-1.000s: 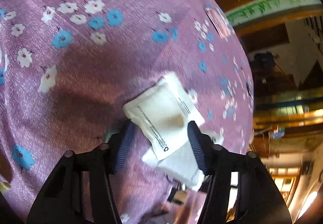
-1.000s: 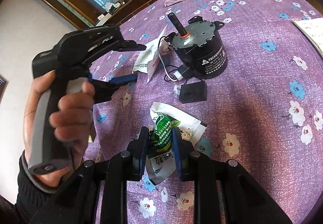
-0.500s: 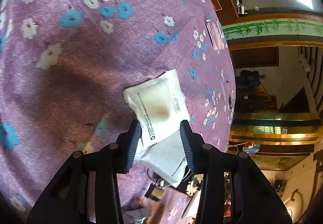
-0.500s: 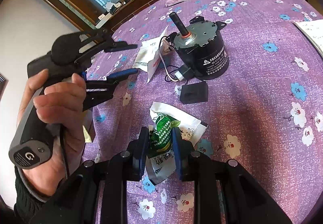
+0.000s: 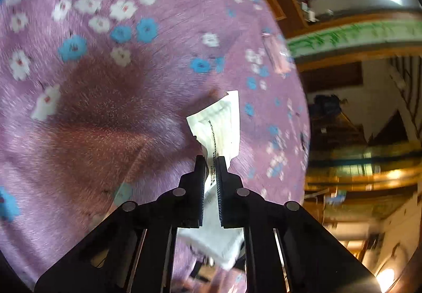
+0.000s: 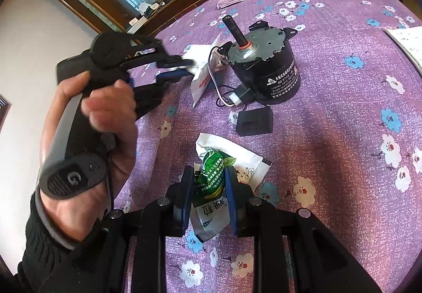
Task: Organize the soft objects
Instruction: 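Carry the white sachet and green-printed packet over the foam box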
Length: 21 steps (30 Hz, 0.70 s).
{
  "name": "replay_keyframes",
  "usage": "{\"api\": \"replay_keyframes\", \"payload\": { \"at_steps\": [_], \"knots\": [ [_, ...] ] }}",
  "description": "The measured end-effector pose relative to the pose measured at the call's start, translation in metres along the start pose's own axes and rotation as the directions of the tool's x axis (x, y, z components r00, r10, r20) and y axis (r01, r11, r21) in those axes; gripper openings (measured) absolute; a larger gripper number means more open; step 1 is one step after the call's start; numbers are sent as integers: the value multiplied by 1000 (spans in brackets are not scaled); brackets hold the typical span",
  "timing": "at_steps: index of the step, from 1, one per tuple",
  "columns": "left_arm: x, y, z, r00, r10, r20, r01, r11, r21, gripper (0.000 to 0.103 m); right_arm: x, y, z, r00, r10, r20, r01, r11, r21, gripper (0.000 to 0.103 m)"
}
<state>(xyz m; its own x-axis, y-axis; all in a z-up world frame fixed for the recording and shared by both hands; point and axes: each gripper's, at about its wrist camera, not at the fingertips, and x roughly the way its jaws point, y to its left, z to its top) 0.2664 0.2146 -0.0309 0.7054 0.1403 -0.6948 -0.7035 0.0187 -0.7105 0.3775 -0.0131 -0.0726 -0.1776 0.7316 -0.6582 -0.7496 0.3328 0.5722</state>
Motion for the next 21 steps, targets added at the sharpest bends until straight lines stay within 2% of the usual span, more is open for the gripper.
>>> {"api": "replay_keyframes", "payload": {
  "at_steps": [2,5,6,9,10,13,16,18,21],
  "knots": [
    [-16,-6,-5,999,-41,-11,41,999,25,6,-1,-1,0,1000,-1,4,1,1000,3,23],
    [-51,-11,-19,998,-66,-19,67,995,76,6,-3,0,0,1000,4,9,-4,1000,-2,23],
    [-69,-9,-30,996,-86,-37,90,990,106,6,-4,0,-1,1000,7,12,-7,1000,-7,23],
    [-116,2,-62,995,-93,-23,95,976,197,6,-9,4,-3,999,21,32,-21,999,-27,23],
    [-132,13,-76,996,-87,-23,90,971,222,6,-12,7,-4,999,30,43,-29,999,-39,23],
    [-170,53,-105,997,-79,-15,80,972,220,6,-19,18,-6,995,52,81,-45,995,-93,22],
    [-210,87,-127,994,-106,0,103,971,213,6,-22,29,-13,992,70,109,-54,987,-149,22],
    [-239,104,-131,992,-122,18,115,970,215,6,-23,35,-18,989,81,122,-58,982,-178,22],
    [-280,121,-123,989,-98,108,70,968,239,6,-29,50,-24,989,95,116,-72,979,-189,22]
  ]
}}
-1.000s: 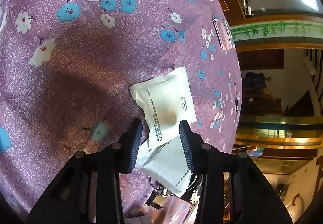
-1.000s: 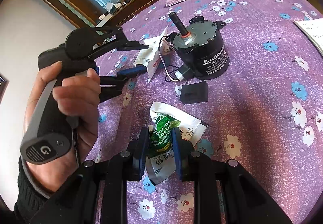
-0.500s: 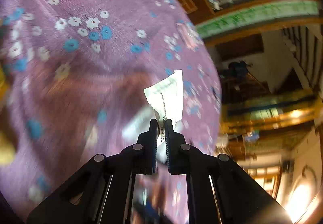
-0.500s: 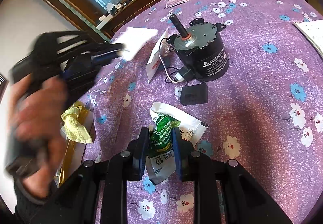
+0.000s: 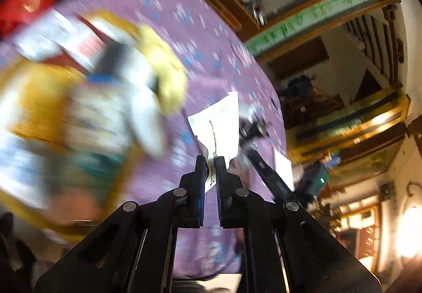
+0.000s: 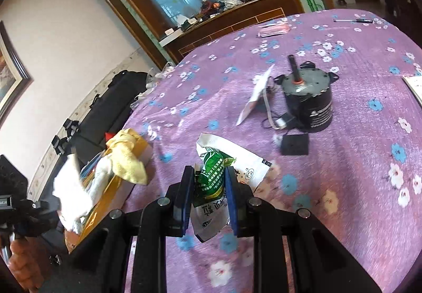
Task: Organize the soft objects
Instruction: 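Carry the white sachet and green-printed packet over the foam box, then open both grippers to drop the sachet and packet into the box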
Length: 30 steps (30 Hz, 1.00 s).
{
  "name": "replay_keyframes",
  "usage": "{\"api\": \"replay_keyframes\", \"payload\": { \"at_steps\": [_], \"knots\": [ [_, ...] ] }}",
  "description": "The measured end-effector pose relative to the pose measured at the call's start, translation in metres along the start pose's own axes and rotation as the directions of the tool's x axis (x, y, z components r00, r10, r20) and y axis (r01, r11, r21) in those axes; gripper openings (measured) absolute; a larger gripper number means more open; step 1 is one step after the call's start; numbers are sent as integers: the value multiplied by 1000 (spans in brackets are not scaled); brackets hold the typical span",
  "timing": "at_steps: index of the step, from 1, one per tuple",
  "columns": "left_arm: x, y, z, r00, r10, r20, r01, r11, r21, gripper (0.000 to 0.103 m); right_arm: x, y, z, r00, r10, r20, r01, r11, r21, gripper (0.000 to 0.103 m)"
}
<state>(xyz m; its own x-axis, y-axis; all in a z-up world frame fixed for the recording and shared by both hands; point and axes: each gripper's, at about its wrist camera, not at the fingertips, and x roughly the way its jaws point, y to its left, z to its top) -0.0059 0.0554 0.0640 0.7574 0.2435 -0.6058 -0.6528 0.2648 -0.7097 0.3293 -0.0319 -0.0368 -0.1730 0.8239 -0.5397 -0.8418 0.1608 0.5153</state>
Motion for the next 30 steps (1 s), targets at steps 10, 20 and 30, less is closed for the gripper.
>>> {"api": "replay_keyframes", "payload": {
  "at_steps": [10,20,30],
  "knots": [
    [-52,47,76,990,103,100,-110,992,69,6,35,139,11,976,190,-106,-206,964,-166,22],
    [-12,101,127,993,109,-45,-107,993,46,6,115,196,30,970,144,-195,-193,945,-263,22],
    [6,90,121,975,222,9,-220,958,183,37,139,190,31,963,174,-207,-206,967,-147,33]
  ]
}}
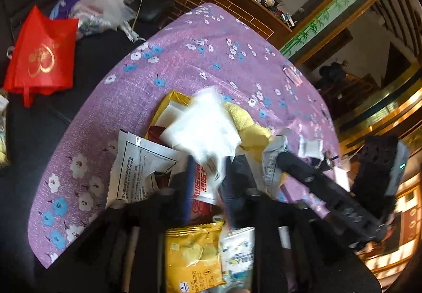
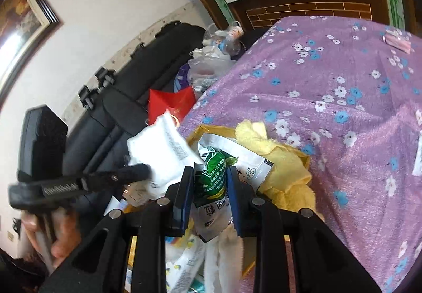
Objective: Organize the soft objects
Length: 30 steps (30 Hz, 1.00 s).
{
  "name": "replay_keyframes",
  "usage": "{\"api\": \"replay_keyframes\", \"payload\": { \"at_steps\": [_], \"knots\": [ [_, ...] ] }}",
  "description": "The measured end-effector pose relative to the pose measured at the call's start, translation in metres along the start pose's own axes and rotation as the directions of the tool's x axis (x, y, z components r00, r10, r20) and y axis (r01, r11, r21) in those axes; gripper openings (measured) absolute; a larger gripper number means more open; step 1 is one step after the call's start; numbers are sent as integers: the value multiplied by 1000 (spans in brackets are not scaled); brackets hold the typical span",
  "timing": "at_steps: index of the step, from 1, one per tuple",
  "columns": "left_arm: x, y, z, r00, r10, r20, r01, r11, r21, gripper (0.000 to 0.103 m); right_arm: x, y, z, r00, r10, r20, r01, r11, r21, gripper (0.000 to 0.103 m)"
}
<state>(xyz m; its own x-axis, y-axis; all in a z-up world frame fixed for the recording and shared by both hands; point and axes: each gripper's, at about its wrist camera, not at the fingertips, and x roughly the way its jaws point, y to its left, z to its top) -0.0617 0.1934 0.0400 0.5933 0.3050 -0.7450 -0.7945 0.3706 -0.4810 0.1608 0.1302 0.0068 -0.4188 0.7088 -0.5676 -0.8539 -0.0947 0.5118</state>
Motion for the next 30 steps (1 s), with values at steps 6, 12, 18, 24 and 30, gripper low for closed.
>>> {"api": "replay_keyframes", "payload": {
  "at_steps": [6,12,18,24,30],
  "knots": [
    [-12,-16,-23,995,54,84,-60,995,79,50,-26,5,-10,996,14,85,-17,999,36,53],
    [-55,-57,-85,939,194,284,-246,956,161,59,-67,12,-63,992,38,123,-48,995,83,53],
    [-65,-84,-146,874,335,353,-430,871,238,61,-86,41,-114,995,-25,99,24,1000,13,53],
    [-74,-89,-175,860,397,320,-475,851,222,61,-112,59,-141,992,-72,100,71,997,18,54],
    [-84,-102,-192,805,445,393,-555,799,231,61,-125,72,-150,983,-125,132,128,992,-13,58]
  ]
}}
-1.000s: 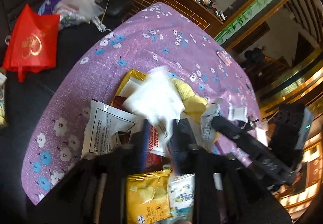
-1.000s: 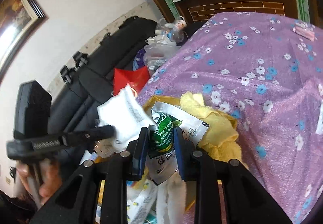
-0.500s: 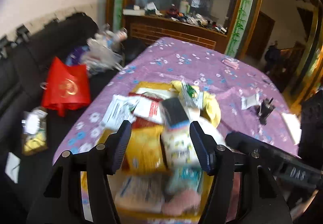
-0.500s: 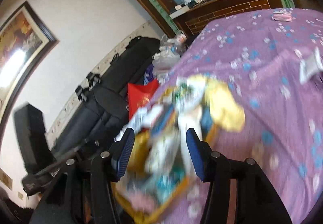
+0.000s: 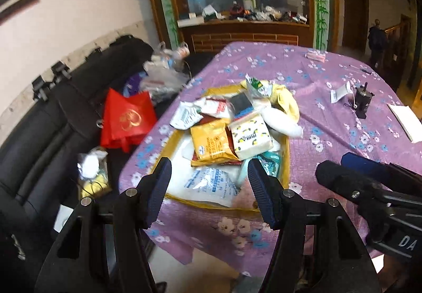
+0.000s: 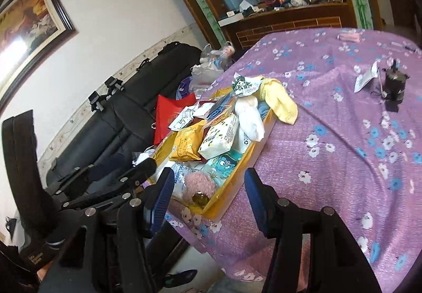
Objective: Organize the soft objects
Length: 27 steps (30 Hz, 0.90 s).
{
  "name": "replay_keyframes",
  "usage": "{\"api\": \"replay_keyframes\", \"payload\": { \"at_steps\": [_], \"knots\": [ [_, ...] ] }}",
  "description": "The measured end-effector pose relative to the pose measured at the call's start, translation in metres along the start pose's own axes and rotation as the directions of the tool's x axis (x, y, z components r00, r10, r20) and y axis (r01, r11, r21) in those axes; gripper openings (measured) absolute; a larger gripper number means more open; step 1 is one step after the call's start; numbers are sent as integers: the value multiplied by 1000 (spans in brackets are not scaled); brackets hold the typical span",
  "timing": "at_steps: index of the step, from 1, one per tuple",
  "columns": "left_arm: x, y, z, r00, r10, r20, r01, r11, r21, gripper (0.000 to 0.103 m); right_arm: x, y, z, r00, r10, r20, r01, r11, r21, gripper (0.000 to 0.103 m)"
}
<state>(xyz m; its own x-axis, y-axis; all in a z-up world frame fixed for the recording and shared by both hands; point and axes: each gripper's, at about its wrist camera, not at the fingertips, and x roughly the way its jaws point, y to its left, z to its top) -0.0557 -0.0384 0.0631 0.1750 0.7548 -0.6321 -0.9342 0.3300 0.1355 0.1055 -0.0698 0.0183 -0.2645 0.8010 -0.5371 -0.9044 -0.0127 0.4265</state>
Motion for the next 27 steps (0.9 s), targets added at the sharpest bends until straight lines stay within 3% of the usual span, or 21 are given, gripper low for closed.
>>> {"api": "replay_keyframes", "payload": {
  "at_steps": [6,16,27],
  "knots": [
    [10,6,-2,999,4,-42,-5,1000,-20,61,0,-3,-3,999,33,11,-33,999,35,69],
    [20,18,-5,997,59,-55,-62,997,-46,61,14,-1,-9,1000,15,-8,-15,999,43,69],
    [25,25,-7,997,52,-63,-58,994,-89,61,18,13,-11,1000,-27,-3,27,999,-27,69]
  ]
}}
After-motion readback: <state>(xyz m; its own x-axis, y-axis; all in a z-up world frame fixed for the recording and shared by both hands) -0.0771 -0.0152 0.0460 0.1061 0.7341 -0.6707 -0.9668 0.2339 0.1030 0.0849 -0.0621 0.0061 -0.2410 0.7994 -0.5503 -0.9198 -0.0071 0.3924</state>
